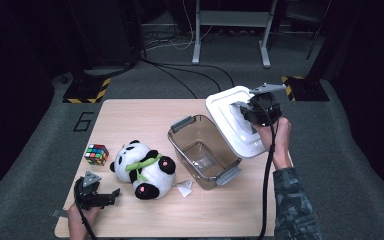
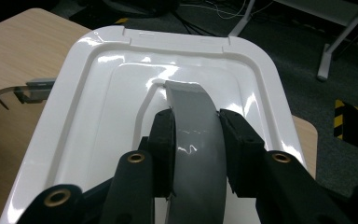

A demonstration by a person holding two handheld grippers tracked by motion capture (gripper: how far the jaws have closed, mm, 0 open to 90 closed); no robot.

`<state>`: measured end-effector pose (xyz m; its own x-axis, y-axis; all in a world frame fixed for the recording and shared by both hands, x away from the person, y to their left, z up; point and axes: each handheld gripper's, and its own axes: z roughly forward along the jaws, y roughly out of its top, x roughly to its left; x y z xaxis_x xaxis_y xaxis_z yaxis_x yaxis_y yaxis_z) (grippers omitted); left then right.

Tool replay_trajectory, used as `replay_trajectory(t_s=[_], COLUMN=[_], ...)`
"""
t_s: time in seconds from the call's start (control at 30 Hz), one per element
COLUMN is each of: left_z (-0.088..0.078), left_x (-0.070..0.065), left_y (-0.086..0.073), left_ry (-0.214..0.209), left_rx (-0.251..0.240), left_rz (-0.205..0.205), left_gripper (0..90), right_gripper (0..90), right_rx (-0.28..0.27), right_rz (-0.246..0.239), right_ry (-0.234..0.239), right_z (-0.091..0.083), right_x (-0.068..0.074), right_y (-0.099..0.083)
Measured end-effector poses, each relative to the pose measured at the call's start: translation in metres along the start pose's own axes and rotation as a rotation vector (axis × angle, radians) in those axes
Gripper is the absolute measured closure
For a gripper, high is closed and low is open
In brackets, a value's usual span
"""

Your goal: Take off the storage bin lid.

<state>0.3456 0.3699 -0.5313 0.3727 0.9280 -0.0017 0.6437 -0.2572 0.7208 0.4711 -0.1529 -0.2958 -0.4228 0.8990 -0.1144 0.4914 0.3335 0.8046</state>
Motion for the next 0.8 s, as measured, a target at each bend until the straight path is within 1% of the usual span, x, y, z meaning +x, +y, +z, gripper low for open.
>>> replay_trajectory(t_s=[0.03, 0.17, 0.3, 0.37, 0.47, 0.7, 0.8], left_z=[0.0, 0.0, 0.0, 0.0, 0.001, 0.001, 0.001], left_x=[0.0, 0.0, 0.0, 0.0, 0.0, 0.0, 0.0], left_y=[0.0, 0.0, 0.0, 0.0, 0.0, 0.0, 0.0], left_ry=[0.0, 0.0, 0.0, 0.0, 0.0, 0.0, 0.0], left_rx=[-0.004, -0.003, -0.004, -0.004, -0.006, -0.007, -0.007], left_rz=[-0.001, -0.001, -0.001, -0.001, -0.003, -0.003, -0.004], left_gripper=[2.0, 2.0, 2.0, 2.0, 2.0, 2.0, 2.0], right_gripper=[66.5, 66.5, 66.5, 66.6, 66.5, 66.5, 66.6], right_rx=[0.004, 0.008, 0.017, 0.023, 0.025, 0.048, 0.067], right_rz=[-0.003, 0.023, 0.036, 0.041, 0.056, 0.082, 0.083], right_ry=[-0.003, -0.025, -0.038, -0.051, -0.056, -0.084, -0.095], right_z=[0.0, 0.001, 0.004, 0.006, 0.007, 0.016, 0.021], right_x=[-0.002, -0.01, -0.017, -0.021, -0.026, -0.036, -0.04], right_y=[0.0, -0.002, -0.005, -0.006, -0.009, -0.015, -0.018])
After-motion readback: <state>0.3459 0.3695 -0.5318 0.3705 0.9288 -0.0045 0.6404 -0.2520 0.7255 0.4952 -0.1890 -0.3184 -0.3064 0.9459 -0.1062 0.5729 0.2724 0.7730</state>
